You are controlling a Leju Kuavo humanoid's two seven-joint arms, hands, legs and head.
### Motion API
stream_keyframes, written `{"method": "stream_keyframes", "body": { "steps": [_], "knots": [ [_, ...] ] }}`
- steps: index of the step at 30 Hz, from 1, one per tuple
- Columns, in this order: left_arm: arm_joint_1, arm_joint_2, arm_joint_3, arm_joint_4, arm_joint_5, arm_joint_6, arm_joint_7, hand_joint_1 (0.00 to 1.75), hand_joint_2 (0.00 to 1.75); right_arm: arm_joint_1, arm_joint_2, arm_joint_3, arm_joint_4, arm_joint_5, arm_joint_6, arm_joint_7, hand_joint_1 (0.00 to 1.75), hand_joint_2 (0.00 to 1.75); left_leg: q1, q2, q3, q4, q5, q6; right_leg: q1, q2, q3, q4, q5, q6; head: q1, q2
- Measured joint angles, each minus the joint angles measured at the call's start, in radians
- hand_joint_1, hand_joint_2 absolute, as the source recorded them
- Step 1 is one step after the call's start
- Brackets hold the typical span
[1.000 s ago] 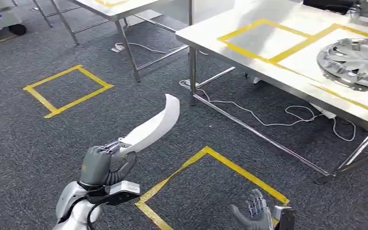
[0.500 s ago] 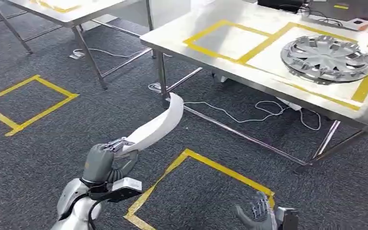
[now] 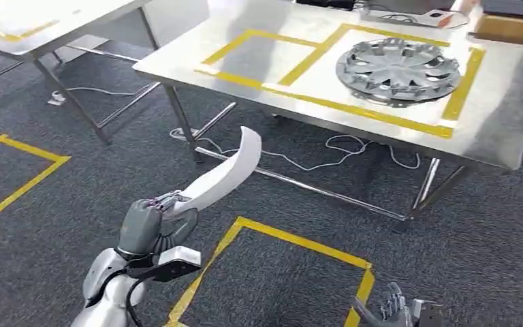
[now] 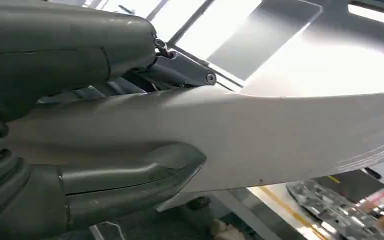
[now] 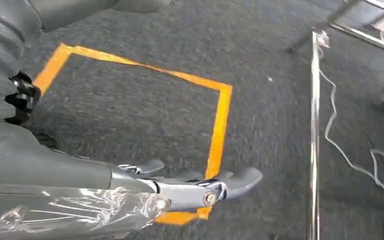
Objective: Take the parts from the cabinet and place them on the table.
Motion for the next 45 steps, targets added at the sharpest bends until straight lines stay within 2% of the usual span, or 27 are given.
{"method": "stream_keyframes", "body": {
  "steps": [1,3,5,6,7,11,12,14,16,17,19,20,21,22,26,27,28,29,31,33,34,36,37,38,42,43,45],
  "knots": [
    [0.000,0.002,0.003,0.002,0.002,-0.002,0.000,1.75,1.75,-0.008,-0.005,-0.013,0.020,-0.003,0.000,0.000,0.00,1.75,0.000,-0.006,-0.049,0.073,-0.022,0.000,0.000,0.012,0.001,0.000,-0.002,-0.002,-0.003,0.000],
    [0.000,0.004,0.006,0.007,0.002,-0.006,0.000,1.75,1.75,-0.006,-0.017,-0.037,0.047,-0.011,0.000,0.000,0.00,1.75,0.000,-0.008,-0.094,0.107,0.006,0.003,0.000,0.036,0.007,0.000,-0.005,-0.001,-0.003,0.000],
    [-0.001,0.004,0.008,0.008,0.004,-0.009,0.000,1.75,1.75,-0.012,-0.027,-0.066,0.083,-0.017,-0.009,0.001,0.00,1.75,0.002,-0.019,-0.060,-0.006,0.105,0.006,-0.003,0.063,0.016,0.000,-0.010,0.004,-0.003,0.000],
    [-0.003,0.004,0.009,0.008,0.008,-0.011,-0.002,1.75,1.75,-0.016,-0.032,-0.084,0.106,-0.016,-0.016,0.005,0.00,1.75,0.005,-0.046,-0.030,-0.083,0.149,0.006,-0.006,0.076,0.019,0.001,-0.012,0.008,-0.003,0.000],
    [-0.006,0.004,0.009,0.010,0.013,-0.012,-0.003,1.75,1.75,-0.020,-0.042,-0.100,0.126,-0.012,-0.026,0.014,0.00,1.75,0.013,-0.107,-0.015,-0.131,0.159,0.002,-0.001,0.087,0.014,0.005,-0.015,0.017,-0.006,0.000],
    [-0.013,-0.001,0.015,0.014,0.027,-0.026,-0.005,1.75,1.75,-0.012,-0.066,-0.170,0.191,0.013,-0.069,0.120,0.00,1.75,0.010,-0.084,-0.004,-0.155,0.144,0.033,-0.010,0.124,-0.006,-0.003,-0.012,0.043,-0.005,0.000],
    [-0.017,-0.004,0.015,0.014,0.031,-0.027,-0.006,1.75,1.75,-0.008,-0.069,-0.183,0.202,0.022,-0.081,0.145,0.00,1.75,0.014,-0.070,0.003,-0.160,0.146,0.039,-0.009,0.111,-0.004,0.002,-0.016,0.046,-0.005,0.000],
    [-0.020,-0.008,0.016,0.014,0.036,-0.029,-0.007,1.75,1.75,-0.014,-0.069,-0.200,0.224,0.041,-0.102,0.189,0.00,1.75,0.010,-0.047,0.012,-0.161,0.137,0.053,-0.001,0.022,-0.052,0.102,-0.067,0.054,0.011,0.000],
    [-0.020,-0.008,0.018,0.016,0.037,-0.030,-0.007,1.75,1.75,-0.019,-0.069,-0.208,0.239,0.052,-0.116,0.208,0.00,1.75,0.003,-0.016,0.020,-0.161,0.129,0.060,-0.004,-0.007,-0.143,0.274,-0.133,0.056,0.010,0.000],
    [-0.021,-0.008,0.019,0.016,0.037,-0.030,-0.007,1.75,1.75,-0.018,-0.069,-0.212,0.246,0.054,-0.117,0.212,0.00,1.75,0.002,-0.004,0.024,-0.161,0.125,0.060,-0.005,-0.011,-0.170,0.320,-0.139,0.057,0.011,0.000],
    [-0.022,-0.008,0.019,0.017,0.037,-0.031,-0.007,1.75,1.75,-0.015,-0.069,-0.221,0.256,0.056,-0.122,0.216,0.00,1.75,0.001,0.016,0.036,-0.161,0.115,0.058,-0.006,-0.014,-0.147,0.267,-0.087,0.056,0.011,0.000],
    [-0.023,-0.008,0.020,0.018,0.038,-0.031,-0.007,1.75,1.75,-0.015,-0.069,-0.224,0.260,0.056,-0.123,0.217,0.00,1.75,0.001,0.026,0.046,-0.161,0.109,0.055,-0.005,-0.023,-0.095,0.167,-0.034,0.052,0.011,0.000],
    [-0.024,-0.008,0.020,0.018,0.038,-0.032,-0.007,1.75,1.75,-0.016,-0.069,-0.227,0.261,0.056,-0.124,0.217,0.00,1.75,0.000,0.035,0.057,-0.161,0.101,0.053,-0.002,-0.048,-0.042,0.071,0.008,0.046,0.011,0.000],
    [-0.025,-0.008,0.020,0.018,0.038,-0.032,-0.007,1.75,1.75,-0.018,-0.069,-0.227,0.263,0.056,-0.124,0.218,0.00,1.75,-0.004,0.042,0.063,-0.161,0.094,0.047,0.007,-0.102,-0.014,0.018,0.005,0.042,0.013,0.000],
    [-0.029,-0.008,0.021,0.018,0.044,-0.032,-0.006,1.75,1.75,-0.023,-0.069,-0.228,0.271,0.080,-0.135,0.245,0.00,1.75,-0.011,0.075,0.078,-0.175,0.078,0.024,0.015,-0.060,-0.008,0.009,-0.012,0.016,0.012,0.000],
    [-0.032,-0.008,0.021,0.018,0.045,-0.032,0.001,1.75,1.75,-0.021,-0.069,-0.229,0.271,0.091,-0.137,0.251,0.00,1.75,-0.007,0.065,0.086,-0.171,0.073,0.014,0.002,-0.048,0.008,-0.003,-0.008,0.009,0.011,0.000],
    [-0.035,-0.007,0.021,0.018,0.047,-0.032,0.005,1.75,1.75,-0.019,-0.069,-0.230,0.272,0.100,-0.140,0.251,0.00,1.75,-0.007,0.024,0.080,-0.148,0.066,0.012,0.001,-0.042,0.018,-0.006,-0.015,0.003,0.006,0.000],
    [-0.038,-0.006,0.022,0.019,0.053,-0.031,0.009,1.75,1.75,-0.021,-0.069,-0.230,0.273,0.111,-0.141,0.256,0.00,1.75,-0.006,0.001,0.049,-0.091,0.041,0.011,-0.001,-0.038,0.023,-0.006,-0.020,-0.003,0.003,0.000],
    [-0.040,-0.005,0.028,0.025,0.059,-0.028,0.023,1.75,1.75,-0.026,-0.066,-0.230,0.277,0.146,-0.147,0.267,0.00,1.75,-0.005,-0.012,-0.062,0.082,-0.021,0.006,-0.002,-0.017,0.034,-0.006,-0.033,-0.009,-0.002,0.000],
    [-0.040,-0.005,0.034,0.033,0.066,-0.026,0.029,1.75,1.75,-0.021,-0.065,-0.229,0.281,0.169,-0.151,0.277,0.00,1.75,-0.005,-0.014,-0.128,0.142,0.000,0.005,-0.003,-0.003,0.054,-0.006,-0.048,-0.007,-0.005,0.000],
    [-0.041,-0.006,0.037,0.035,0.068,-0.026,0.031,1.75,1.75,-0.018,-0.064,-0.227,0.282,0.180,-0.153,0.284,0.00,1.75,-0.004,-0.014,-0.126,0.108,0.048,0.005,-0.005,0.003,0.067,-0.006,-0.057,-0.004,-0.005,0.000],
    [-0.043,-0.006,0.043,0.040,0.074,-0.022,0.034,1.75,1.75,-0.016,-0.062,-0.223,0.286,0.204,-0.155,0.299,0.00,1.75,-0.002,-0.014,-0.070,-0.057,0.182,0.002,-0.011,0.014,0.102,-0.006,-0.082,0.007,-0.005,0.000],
    [-0.045,-0.006,0.048,0.044,0.076,-0.021,0.035,1.75,1.75,-0.016,-0.062,-0.223,0.287,0.213,-0.155,0.306,0.00,1.75,0.003,-0.014,-0.052,-0.122,0.214,-0.002,-0.009,0.017,0.099,-0.007,-0.093,0.015,-0.007,0.000],
    [-0.050,-0.008,0.052,0.046,0.078,-0.018,0.035,1.75,1.75,-0.019,-0.062,-0.222,0.288,0.221,-0.157,0.313,0.00,1.75,0.002,-0.020,-0.027,-0.156,0.177,0.002,-0.002,0.022,0.100,-0.002,-0.109,0.023,-0.016,0.000],
    [-0.055,-0.012,0.064,0.049,0.084,-0.011,0.040,1.75,1.75,-0.016,-0.060,-0.216,0.289,0.251,-0.162,0.327,0.00,1.75,0.006,-0.024,-0.009,-0.160,0.152,0.042,-0.004,0.018,0.129,-0.018,-0.116,0.042,-0.010,0.000],
    [-0.056,-0.014,0.069,0.049,0.085,-0.008,0.041,1.75,1.75,-0.018,-0.060,-0.215,0.289,0.255,-0.162,0.328,0.00,1.75,0.005,-0.024,0.005,-0.164,0.141,0.050,-0.004,0.005,0.114,0.021,-0.110,0.047,-0.008,0.000],
    [-0.058,-0.014,0.076,0.050,0.086,-0.005,0.041,1.75,1.75,-0.021,-0.058,-0.212,0.290,0.264,-0.161,0.330,0.00,1.75,0.003,-0.022,0.029,-0.165,0.121,0.055,-0.003,-0.007,0.019,0.173,-0.127,0.049,-0.006,0.000]
  ]
}}
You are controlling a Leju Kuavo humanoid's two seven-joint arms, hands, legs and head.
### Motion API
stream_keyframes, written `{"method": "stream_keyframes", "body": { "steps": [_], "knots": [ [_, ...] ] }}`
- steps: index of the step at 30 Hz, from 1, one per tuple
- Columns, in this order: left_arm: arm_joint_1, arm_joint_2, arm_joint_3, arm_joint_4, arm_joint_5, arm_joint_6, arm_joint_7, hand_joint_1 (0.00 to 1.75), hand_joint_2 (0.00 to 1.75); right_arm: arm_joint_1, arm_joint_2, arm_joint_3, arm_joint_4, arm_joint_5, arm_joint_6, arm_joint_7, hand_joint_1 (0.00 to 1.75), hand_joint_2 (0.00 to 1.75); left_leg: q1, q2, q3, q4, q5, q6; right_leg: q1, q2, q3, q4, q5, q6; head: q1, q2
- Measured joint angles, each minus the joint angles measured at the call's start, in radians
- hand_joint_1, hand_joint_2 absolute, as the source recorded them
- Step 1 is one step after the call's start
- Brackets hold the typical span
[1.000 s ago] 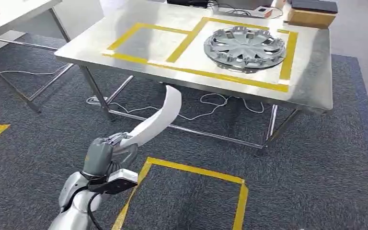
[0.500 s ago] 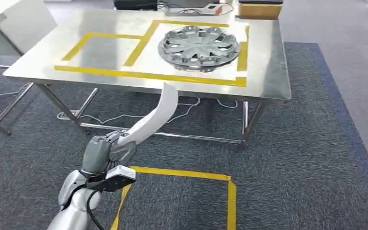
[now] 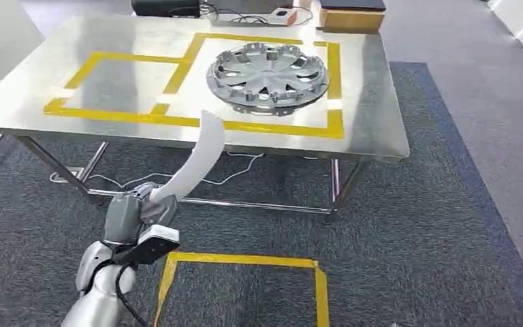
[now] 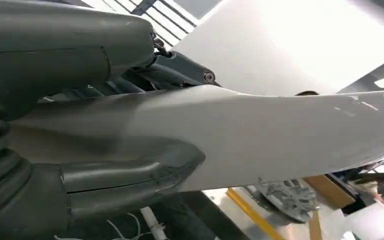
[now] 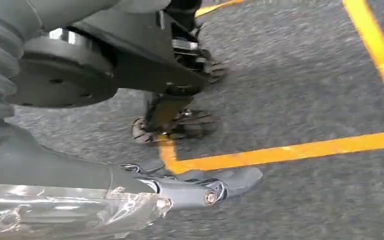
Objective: Take the parts from the cabinet and place them on the table.
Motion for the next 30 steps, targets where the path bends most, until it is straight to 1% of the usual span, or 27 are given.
{"method": "stream_keyframes", "body": {
  "steps": [2,3,4,5,6,7,8,10,11,12,13,14,15,16,18,19,20,21,22,23,24,25,26,27,28,29,30],
  "knots": [
    [0.000,0.000,0.006,0.004,0.002,0.006,0.002,1.75,1.75,0.007,0.003,0.006,0.003,0.012,0.002,0.003,0.00,1.75,-0.001,-0.002,0.031,0.000,-0.028,0.002,0.000,-0.002,-0.101,0.119,-0.074,0.000,0.002,0.000],
    [0.001,0.000,0.009,0.005,0.003,0.009,0.003,1.75,1.75,0.010,0.003,0.006,0.004,0.017,0.003,0.005,0.00,1.75,-0.001,-0.006,0.049,0.000,-0.042,0.002,0.000,-0.002,-0.126,0.122,-0.089,-0.001,0.002,0.000],
    [0.001,0.000,0.012,0.006,0.003,0.012,0.003,1.75,1.75,0.012,0.004,0.006,0.005,0.020,0.003,0.005,0.00,1.75,-0.001,-0.010,0.070,0.000,-0.057,0.002,0.001,-0.002,-0.135,0.095,-0.085,-0.002,0.002,0.000],
    [0.001,0.000,0.015,0.007,0.003,0.014,0.005,1.75,1.75,0.013,0.004,0.007,0.006,0.021,0.003,0.005,0.00,1.75,-0.001,-0.016,0.097,-0.001,-0.075,0.000,0.001,-0.001,-0.131,0.034,-0.057,-0.005,0.002,0.000],
    [0.000,-0.001,0.018,0.007,0.003,0.015,0.006,1.75,1.75,0.013,0.004,0.010,0.007,0.022,0.003,0.006,0.00,1.75,-0.001,-0.019,0.121,-0.002,-0.093,-0.002,0.001,0.002,-0.121,-0.042,0.005,-0.007,0.002,0.000],
    [0.001,-0.001,0.019,0.008,0.005,0.018,0.009,1.75,1.75,0.018,0.004,0.011,0.009,0.024,0.003,0.006,0.00,1.75,0.000,-0.023,0.129,-0.005,-0.109,-0.005,0.001,0.012,-0.115,-0.112,0.108,-0.011,0.003,0.000],
    [-0.001,-0.001,0.023,0.011,0.006,0.021,0.011,1.75,1.75,0.022,0.005,0.011,0.014,0.027,0.004,0.008,0.00,1.75,-0.001,-0.031,0.154,-0.002,-0.128,-0.009,0.004,0.019,-0.113,-0.141,0.173,-0.015,0.000,0.000],
    [0.000,-0.006,0.030,0.011,0.006,0.030,0.016,1.75,1.75,0.024,0.005,0.012,0.014,0.035,0.004,0.011,0.00,1.75,0.003,-0.045,0.210,-0.037,-0.152,-0.024,0.014,0.011,-0.065,-0.137,0.127,-0.025,0.003,0.000],
    [0.000,-0.005,0.034,0.011,0.008,0.036,0.016,1.75,1.75,0.019,0.005,0.013,0.014,0.041,0.004,0.011,0.00,1.75,0.002,-0.045,0.222,-0.019,-0.122,-0.032,0.015,0.011,-0.054,-0.149,0.120,-0.033,0.007,0.000],
    [-0.003,-0.005,0.035,0.010,0.010,0.039,0.017,1.75,1.75,0.008,0.005,0.013,0.014,0.044,0.004,0.011,0.00,1.75,0.001,-0.046,0.220,0.000,-0.112,-0.039,0.012,0.014,-0.015,-0.154,0.116,-0.041,0.006,0.000],
    [-0.003,-0.005,0.037,0.010,0.009,0.039,0.018,1.75,1.75,0.006,0.005,0.013,0.014,0.045,0.003,0.011,0.00,1.75,0.000,-0.035,0.207,0.043,-0.103,-0.040,0.009,0.008,-0.002,-0.163,0.112,-0.049,0.004,0.000],
    [-0.006,-0.004,0.037,0.008,0.010,0.042,0.018,1.75,1.75,0.002,0.005,0.013,0.014,0.045,0.003,0.010,0.00,1.75,-0.001,-0.023,0.166,0.111,-0.100,-0.043,0.008,0.002,0.007,-0.165,0.108,-0.053,0.000,0.000],
    [-0.007,-0.003,0.040,0.008,0.010,0.043,0.018,1.75,1.75,0.001,0.005,0.013,0.014,0.046,0.003,0.010,0.00,1.75,-0.001,-0.017,0.106,0.185,-0.123,-0.046,0.007,0.000,0.015,-0.165,0.099,-0.057,-0.006,0.000],
    [-0.006,-0.003,0.045,0.008,0.010,0.043,0.020,1.75,1.75,0.001,0.006,0.013,0.014,0.049,0.003,0.010,0.00,1.75,-0.001,-0.014,0.053,0.242,-0.170,-0.046,0.008,-0.004,0.028,-0.170,0.089,-0.058,-0.013,0.000],
    [-0.003,-0.003,0.059,0.008,0.014,0.051,0.022,1.75,1.75,0.008,0.006,0.013,0.014,0.058,0.004,0.011,0.00,1.75,-0.005,-0.013,-0.028,0.279,-0.244,-0.044,0.008,-0.013,0.057,-0.176,0.067,-0.060,-0.011,0.000],
    [-0.003,-0.003,0.064,0.008,0.015,0.052,0.024,1.75,1.75,0.009,0.008,0.013,0.014,0.062,0.004,0.011,0.00,1.75,-0.005,-0.012,-0.051,0.259,-0.239,-0.042,0.008,-0.016,0.071,-0.176,0.056,-0.059,-0.015,0.000],
    [-0.002,-0.003,0.069,0.008,0.017,0.054,0.025,1.75,1.75,0.009,0.010,0.013,0.014,0.064,0.004,0.011,0.00,1.75,-0.005,-0.009,-0.059,0.211,-0.201,-0.040,0.008,-0.019,0.082,-0.176,0.044,-0.058,-0.016,0.000],
    [-0.001,-0.003,0.074,0.008,0.018,0.055,0.025,1.75,1.75,0.009,0.013,0.013,0.014,0.065,0.004,0.011,0.00,1.75,-0.006,0.000,-0.057,0.145,-0.129,-0.038,0.008,-0.023,0.098,-0.176,0.032,-0.055,-0.016,0.000],
    [0.000,-0.003,0.079,0.008,0.019,0.056,0.025,1.75,1.75,0.010,0.014,0.013,0.014,0.068,0.004,0.011,0.00,1.75,-0.009,0.031,-0.054,0.075,-0.031,-0.034,0.008,-0.030,0.101,-0.177,0.019,-0.050,-0.018,0.000],
    [0.000,-0.003,0.082,0.008,0.021,0.057,0.025,1.75,1.75,0.010,0.014,0.013,0.014,0.069,0.004,0.011,0.00,1.75,-0.012,0.063,-0.064,0.021,0.026,-0.033,0.016,-0.035,0.127,-0.170,0.003,-0.043,-0.021,0.000],
    [0.000,-0.005,0.084,0.008,0.019,0.057,0.027,1.75,1.75,0.012,0.014,0.013,0.014,0.071,0.004,0.011,0.00,1.75,-0.011,0.067,-0.058,0.022,0.024,-0.030,0.018,-0.040,0.125,-0.180,-0.014,-0.039,-0.019,0.000],
    [0.001,-0.006,0.086,0.006,0.021,0.059,0.027,1.75,1.75,0.012,0.014,0.013,0.014,0.072,0.004,0.012,0.00,1.75,-0.012,0.054,-0.051,0.019,0.023,-0.028,0.020,-0.051,0.138,-0.196,-0.031,-0.034,-0.017,0.000],
    [0.001,-0.007,0.089,0.003,0.021,0.061,0.027,1.75,1.75,0.012,0.014,0.013,0.014,0.074,0.004,0.011,0.00,1.75,-0.008,0.040,-0.049,0.010,0.021,-0.023,0.019,-0.056,0.161,-0.181,-0.008,-0.024,-0.017,0.000],
    [0.002,-0.008,0.092,0.003,0.020,0.062,0.027,1.75,1.75,0.008,0.014,0.013,0.014,0.076,0.004,0.012,0.00,1.75,-0.002,0.025,-0.029,0.010,0.022,-0.013,0.018,-0.057,0.165,-0.178,-0.009,-0.019,-0.015,0.000],
    [0.003,-0.010,0.097,0.002,0.020,0.062,0.027,1.75,1.75,0.006,0.014,0.013,0.014,0.078,0.004,0.012,0.00,1.75,0.000,0.018,-0.013,0.006,0.019,-0.006,0.017,-0.052,0.146,-0.141,-0.003,-0.016,-0.016,0.000],
    [0.004,-0.010,0.100,-0.002,0.021,0.066,0.027,1.75,1.75,0.003,0.014,0.013,0.014,0.079,0.005,0.011,0.00,1.75,0.001,0.017,0.001,0.004,0.012,-0.001,0.015,-0.035,0.110,-0.072,0.014,-0.010,-0.006,0.000],
    [0.004,-0.010,0.102,-0.002,0.021,0.066,0.027,1.75,1.75,0.003,0.014,0.013,0.014,0.079,0.005,0.011,0.00,1.75,0.000,0.007,0.011,0.002,0.004,0.002,0.010,-0.025,0.054,0.005,0.017,-0.005,-0.003,0.000]
  ]
}}
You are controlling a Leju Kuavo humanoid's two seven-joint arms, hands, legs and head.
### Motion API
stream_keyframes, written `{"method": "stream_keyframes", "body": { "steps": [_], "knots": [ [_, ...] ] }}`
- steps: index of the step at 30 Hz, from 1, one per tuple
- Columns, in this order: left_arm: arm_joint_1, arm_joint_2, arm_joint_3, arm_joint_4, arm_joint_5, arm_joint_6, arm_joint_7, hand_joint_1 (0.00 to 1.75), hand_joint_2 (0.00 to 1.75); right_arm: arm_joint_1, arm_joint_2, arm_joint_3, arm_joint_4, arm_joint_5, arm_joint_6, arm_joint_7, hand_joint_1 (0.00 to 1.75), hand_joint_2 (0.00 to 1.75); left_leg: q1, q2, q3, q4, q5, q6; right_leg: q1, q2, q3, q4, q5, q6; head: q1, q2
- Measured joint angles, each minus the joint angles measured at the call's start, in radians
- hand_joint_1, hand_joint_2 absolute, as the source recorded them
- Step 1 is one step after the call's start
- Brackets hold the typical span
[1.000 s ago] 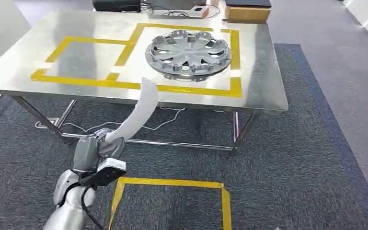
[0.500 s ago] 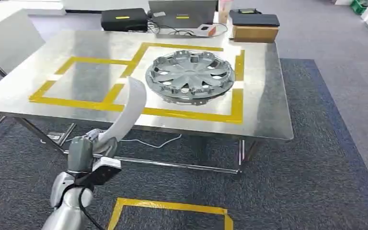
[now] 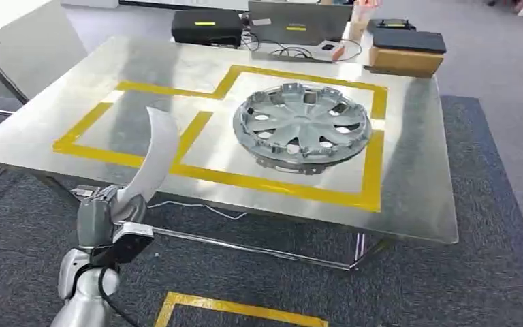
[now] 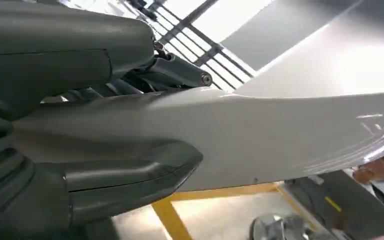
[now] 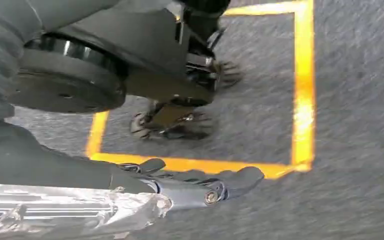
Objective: Take the parts from the cabinet and place them on the table.
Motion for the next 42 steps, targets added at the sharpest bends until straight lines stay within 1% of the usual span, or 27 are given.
{"method": "stream_keyframes", "body": {
  "steps": [2,4,5,6,7,8,9,11,13,14,15,18,20,21,22,23,24,25,27,30,32,34,35,36,38,39,42],
  "knots": [
    [0.001,0.000,0.004,0.000,-0.001,0.000,0.000,1.75,1.75,0.004,0.000,0.000,0.000,0.000,0.000,0.001,0.00,1.75,0.001,-0.023,0.027,-0.007,-0.024,0.002,-0.005,0.008,-0.110,0.100,-0.089,0.006,0.001,0.000],
    [0.002,0.000,0.009,0.000,-0.001,0.001,0.000,1.75,1.75,0.011,0.001,0.000,0.000,0.003,0.001,0.001,0.00,1.75,0.003,-0.046,0.065,-0.011,-0.052,-0.001,-0.011,0.008,-0.164,0.082,-0.188,0.013,0.001,0.000],
    [0.002,0.000,0.011,0.000,-0.001,0.002,0.000,1.75,1.75,0.011,0.002,0.000,0.000,0.004,0.001,0.001,0.00,1.75,0.004,-0.059,0.086,-0.012,-0.068,-0.005,-0.015,0.010,-0.176,0.043,-0.198,0.016,0.002,0.000],
    [0.003,0.000,0.015,0.000,-0.001,0.003,0.000,1.75,1.75,0.012,0.002,0.000,0.000,0.007,0.002,0.001,0.00,1.75,0.006,-0.070,0.110,-0.012,-0.087,-0.009,-0.020,0.014,-0.180,-0.015,-0.159,0.021,0.002,0.000],
    [0.004,0.000,0.017,0.000,-0.001,0.003,0.000,1.75,1.75,0.017,0.002,0.000,0.001,0.010,0.002,0.001,0.00,1.75,0.007,-0.079,0.128,-0.012,-0.108,-0.013,-0.027,0.030,-0.180,-0.085,-0.045,0.022,0.002,0.000],
    [0.004,0.000,0.020,0.000,0.000,0.005,0.000,1.75,1.75,0.024,0.003,0.000,0.006,0.012,0.003,0.002,0.00,1.75,0.008,-0.090,0.143,-0.010,-0.127,-0.018,-0.031,0.056,-0.180,-0.130,0.125,0.026,0.003,0.000],
    [0.005,0.000,0.024,0.000,-0.001,0.005,0.000,1.75,1.75,0.023,0.003,0.000,0.007,0.015,0.003,0.002,0.00,1.75,0.009,-0.104,0.156,-0.013,-0.143,-0.027,-0.019,0.053,-0.162,-0.137,0.161,0.011,0.003,0.000],
    [0.006,-0.001,0.027,-0.010,0.000,0.009,0.000,1.75,1.75,0.014,0.003,-0.001,0.006,0.017,0.003,0.003,0.00,1.75,0.022,-0.112,0.179,-0.023,-0.145,-0.044,-0.007,0.040,-0.137,-0.135,0.134,-0.007,0.000,0.000],
    [0.005,-0.001,0.027,-0.012,-0.002,0.009,0.000,1.75,1.75,-0.004,0.003,-0.001,0.004,0.017,0.003,0.002,0.00,1.75,0.022,-0.099,0.111,0.101,-0.070,-0.055,-0.011,0.034,-0.107,-0.148,0.113,-0.027,-0.001,0.000],
    [0.006,0.000,0.027,-0.013,-0.001,0.011,0.000,1.75,1.75,-0.004,0.003,-0.002,0.004,0.017,0.002,0.001,0.00,1.75,0.016,-0.059,0.050,0.198,-0.026,-0.056,-0.011,0.024,-0.088,-0.155,0.100,-0.036,-0.009,0.000],
    [0.006,0.000,0.028,-0.013,0.000,0.011,0.000,1.75,1.75,-0.003,0.003,-0.002,0.004,0.018,0.002,0.001,0.00,1.75,0.011,-0.035,-0.009,0.267,-0.028,-0.056,-0.011,0.017,-0.068,-0.160,0.086,-0.042,-0.011,0.000],
    [0.006,0.000,0.031,-0.013,0.000,0.011,0.000,1.75,1.75,0.004,0.005,-0.002,0.005,0.018,0.003,0.003,0.00,1.75,0.000,-0.019,-0.136,0.315,-0.200,-0.048,-0.009,-0.007,0.005,-0.177,0.037,-0.047,-0.014,0.000],
    [0.007,0.000,0.033,-0.013,0.000,0.011,0.000,1.75,1.75,0.004,0.006,-0.003,0.005,0.019,0.003,0.003,0.00,1.75,-0.008,-0.017,-0.173,0.274,-0.246,-0.040,-0.010,-0.020,0.054,-0.181,0.002,-0.046,-0.017,0.000],
    [0.007,0.000,0.035,-0.013,0.000,0.011,0.000,1.75,1.75,0.004,0.008,-0.003,0.005,0.021,0.003,0.002,0.00,1.75,-0.011,-0.012,-0.177,0.224,-0.211,-0.034,-0.011,-0.025,0.080,-0.183,-0.018,-0.042,-0.018,0.000],
    [0.007,0.000,0.036,-0.013,0.000,0.012,0.000,1.75,1.75,0.004,0.009,-0.003,0.005,0.021,0.002,0.001,0.00,1.75,-0.016,0.003,-0.176,0.158,-0.116,-0.028,-0.011,-0.032,0.106,-0.184,-0.039,-0.038,-0.018,0.000],
    [0.008,0.000,0.038,-0.012,-0.001,0.013,0.000,1.75,1.75,0.009,0.010,-0.003,0.006,0.023,0.002,0.000,0.00,1.75,-0.019,0.029,-0.179,0.091,0.047,-0.025,-0.007,-0.035,0.106,-0.189,-0.057,-0.034,-0.020,0.000],
    [0.009,0.000,0.042,-0.012,-0.002,0.015,0.000,1.75,1.75,0.005,0.009,-0.003,0.008,0.024,0.002,-0.002,0.00,1.75,-0.018,0.039,-0.173,0.014,0.134,-0.028,0.002,-0.038,0.126,-0.183,-0.083,-0.032,-0.029,0.000],
    [0.010,0.000,0.046,-0.013,-0.010,0.015,0.002,1.75,1.75,0.002,0.009,-0.003,0.008,0.024,0.002,0.000,0.00,1.75,-0.017,0.033,-0.170,0.022,0.125,-0.031,0.007,-0.044,0.144,-0.208,-0.105,-0.032,-0.021,0.000],
    [0.011,-0.001,0.048,-0.014,-0.014,0.019,0.002,1.75,1.75,-0.003,0.009,-0.004,0.006,0.027,0.002,-0.001,0.00,1.75,-0.008,0.019,-0.158,0.011,0.105,-0.026,0.010,-0.046,0.180,-0.209,-0.079,-0.020,-0.016,0.000],
    [0.012,-0.003,0.053,-0.014,-0.025,0.021,0.002,1.75,1.75,-0.007,0.009,-0.003,0.006,0.033,0.006,-0.003,0.00,1.75,-0.004,0.009,-0.107,0.011,0.094,-0.013,0.002,-0.005,0.065,-0.017,-0.023,-0.011,-0.007,0.001],
    [0.012,-0.003,0.053,-0.012,-0.042,0.021,0.003,1.75,1.75,0.021,0.010,-0.005,0.008,0.039,0.010,0.003,0.00,1.75,-0.003,-0.005,-0.080,0.008,0.066,-0.012,0.002,0.008,-0.042,0.084,-0.113,-0.010,0.002,0.000],
    [0.012,-0.003,0.054,-0.010,-0.059,0.021,0.006,1.75,1.75,0.046,0.015,-0.006,0.009,0.047,0.011,-0.001,0.00,1.75,-0.004,-0.017,-0.047,0.008,0.036,-0.012,0.002,0.009,-0.110,0.077,-0.235,-0.010,0.003,0.000],
    [0.012,-0.003,0.054,-0.007,-0.071,0.021,0.008,1.75,1.75,0.059,0.016,-0.006,0.009,0.052,0.013,-0.002,0.00,1.75,-0.005,-0.019,-0.028,0.008,0.022,-0.014,0.001,0.009,-0.128,0.047,-0.241,-0.010,0.003,0.000],
    [0.011,-0.003,0.053,-0.004,-0.082,0.021,0.011,1.75,1.75,0.072,0.018,-0.007,0.010,0.058,0.013,-0.002,0.00,1.75,-0.006,-0.019,-0.008,0.008,0.006,-0.016,0.001,0.010,-0.134,-0.009,-0.195,-0.011,0.003,0.000],
    [0.008,-0.003,0.053,0.006,-0.100,0.021,0.020,1.75,1.75,0.092,0.024,-0.009,0.010,0.067,0.016,-0.003,0.00,1.75,-0.007,-0.017,0.018,0.004,-0.018,-0.024,0.001,0.019,-0.120,-0.123,0.035,-0.013,0.003,0.000],
    [0.001,-0.002,0.053,0.016,-0.106,0.021,0.021,1.75,1.75,0.095,0.028,-0.010,0.011,0.071,0.017,-0.006,0.00,1.75,-0.011,-0.016,0.022,0.007,-0.028,-0.031,0.006,0.021,-0.118,-0.142,0.074,-0.020,0.005,0.000],
    [-0.011,0.002,0.055,0.044,-0.116,0.025,0.024,1.75,1.75,0.098,0.035,-0.018,0.011,0.079,0.019,-0.010,0.00,1.75,-0.015,-0.003,0.024,0.009,-0.011,-0.050,0.009,0.019,-0.108,-0.157,0.106,-0.053,0.002,0.000]
  ]
}}
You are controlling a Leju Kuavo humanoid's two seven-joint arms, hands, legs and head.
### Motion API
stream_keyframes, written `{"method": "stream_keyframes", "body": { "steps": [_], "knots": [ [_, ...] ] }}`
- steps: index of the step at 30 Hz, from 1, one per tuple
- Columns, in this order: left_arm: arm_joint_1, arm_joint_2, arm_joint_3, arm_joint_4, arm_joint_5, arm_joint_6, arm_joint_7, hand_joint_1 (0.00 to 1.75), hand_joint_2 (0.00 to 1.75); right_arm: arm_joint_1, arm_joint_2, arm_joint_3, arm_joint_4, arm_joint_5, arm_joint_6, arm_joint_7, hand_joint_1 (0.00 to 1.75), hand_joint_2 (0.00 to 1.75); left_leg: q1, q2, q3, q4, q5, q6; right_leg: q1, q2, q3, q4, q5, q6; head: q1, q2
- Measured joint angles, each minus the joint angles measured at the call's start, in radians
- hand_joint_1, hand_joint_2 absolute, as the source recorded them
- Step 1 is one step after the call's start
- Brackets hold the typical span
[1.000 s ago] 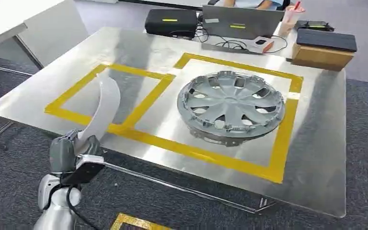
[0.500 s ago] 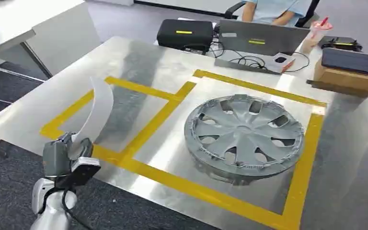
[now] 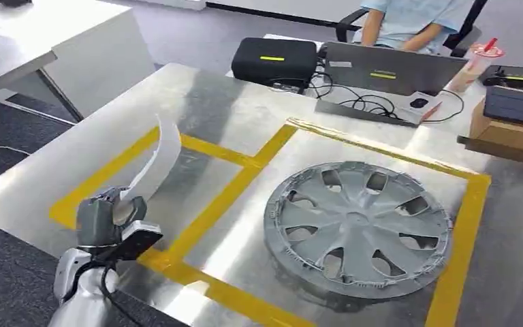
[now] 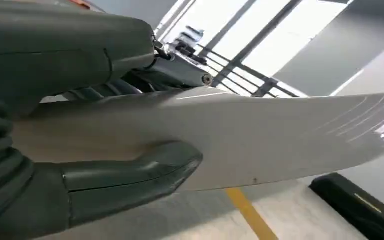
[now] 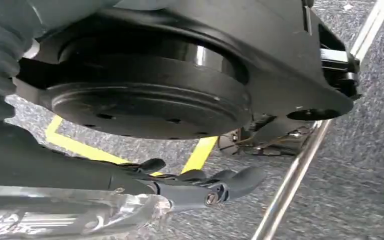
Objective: Take the parts from the cabinet and place them on the table.
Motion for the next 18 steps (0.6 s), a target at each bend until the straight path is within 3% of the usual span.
{"method": "stream_keyframes", "body": {
  "steps": [1,2,4,6,7,8,9,11,12,13,14,16,17,18],
  "knots": [
    [-0.003,0.001,0.002,0.008,-0.001,0.002,0.000,1.75,1.75,-0.002,0.001,-0.001,0.000,0.004,0.001,0.000,0.00,1.75,0.000,0.000,-0.001,0.004,-0.004,-0.003,-0.010,0.007,0.005,-0.006,0.011,-0.009,-0.005,0.000],
    [-0.006,0.003,0.002,0.017,-0.004,0.003,-0.001,0.00,1.75,-0.004,0.002,-0.003,0.000,0.010,0.002,0.002,0.00,0.00,0.002,-0.002,-0.006,0.022,-0.022,-0.005,-0.014,0.008,0.009,-0.013,0.011,-0.015,-0.003,0.000],
    [-0.019,0.005,0.003,0.029,-0.010,0.005,-0.005,0.00,1.75,-0.009,0.002,-0.004,0.000,0.020,0.005,0.010,0.00,0.00,0.004,-0.004,-0.068,0.129,-0.093,-0.011,-0.017,0.013,0.005,-0.015,0.014,-0.024,-0.016,0.000],
    [-0.021,0.006,0.007,0.043,-0.011,0.005,-0.008,0.00,1.75,-0.014,0.002,-0.008,0.000,0.030,0.007,0.013,0.00,0.00,0.009,-0.004,-0.144,0.258,-0.153,-0.019,-0.019,0.011,0.001,-0.015,0.018,-0.020,-0.018,0.000],
    [-0.021,0.006,0.011,0.048,-0.011,0.006,-0.010,0.00,0.00,-0.017,0.002,-0.010,0.000,0.032,0.008,0.013,0.00,0.00,0.013,-0.003,-0.154,0.269,-0.150,-0.023,-0.023,0.010,-0.001,-0.015,0.021,-0.015,-0.017,0.000],
    [-0.021,0.006,0.015,0.051,-0.010,0.006,-0.014,0.00,0.00,-0.021,0.002,-0.010,0.000,0.034,0.008,0.013,0.00,0.00,0.018,-0.003,-0.144,0.243,-0.127,-0.029,-0.027,0.008,-0.003,-0.015,0.025,-0.009,-0.018,0.000],
    [-0.021,0.006,0.017,0.053,-0.008,0.007,-0.018,0.00,0.00,-0.027,0.001,-0.013,0.000,0.037,0.007,0.013,0.00,0.00,0.027,-0.003,-0.114,0.186,-0.092,-0.038,-0.032,0.007,-0.007,-0.012,0.029,-0.001,-0.017,0.000],
    [-0.024,0.006,0.019,0.057,-0.005,0.007,-0.021,0.00,0.00,-0.047,0.001,-0.017,0.000,0.041,0.008,0.016,0.00,0.00,0.050,0.002,-0.020,0.031,-0.029,-0.066,-0.040,0.007,-0.020,0.008,0.030,0.023,-0.019,0.000],
    [-0.028,0.005,0.019,0.059,0.002,0.005,-0.021,0.00,0.00,-0.054,-0.003,-0.019,-0.002,0.042,0.008,0.016,0.00,0.00,0.046,0.014,-0.038,0.025,-0.052,-0.058,-0.037,0.004,-0.024,0.026,0.022,0.037,-0.026,0.000],
    [-0.028,0.002,0.021,0.060,0.011,0.003,-0.023,0.00,0.00,-0.059,-0.004,-0.022,-0.003,0.044,0.009,0.016,0.00,0.00,0.044,0.013,-0.039,0.034,-0.054,-0.037,-0.034,-0.001,-0.024,0.025,0.018,0.044,-0.018,0.000],
    [-0.027,0.001,0.025,0.060,0.017,0.003,-0.024,0.00,0.00,-0.061,-0.004,-0.025,-0.003,0.047,0.010,0.016,0.00,0.00,0.043,0.005,-0.040,0.034,-0.022,-0.025,-0.036,-0.004,-0.025,0.020,0.020,0.046,-0.015,0.000],
    [-0.027,0.001,0.030,0.061,0.024,0.001,-0.027,0.00,0.00,-0.063,-0.004,-0.027,-0.003,0.048,0.010,0.017,0.00,0.00,0.043,0.000,-0.039,0.033,-0.007,-0.003,-0.041,-0.013,-0.016,0.010,0.032,0.054,-0.011,0.000],
    [-0.027,0.000,0.032,0.061,0.027,0.001,-0.029,0.00,0.00,-0.066,-0.004,-0.028,-0.003,0.050,0.010,0.018,0.00,0.00,0.044,-0.001,-0.041,0.031,0.000,0.008,-0.042,-0.011,-0.021,0.024,0.011,0.058,-0.008,0.000],
    [-0.026,0.000,0.035,0.061,0.029,0.000,-0.032,0.00,0.00,-0.069,-0.004,-0.029,-0.003,0.050,0.010,0.019,0.00,0.00,0.043,-0.004,-0.044,0.028,0.005,0.014,-0.041,-0.010,-0.038,0.069,-0.035,0.058,-0.004,0.000]
  ]
}}
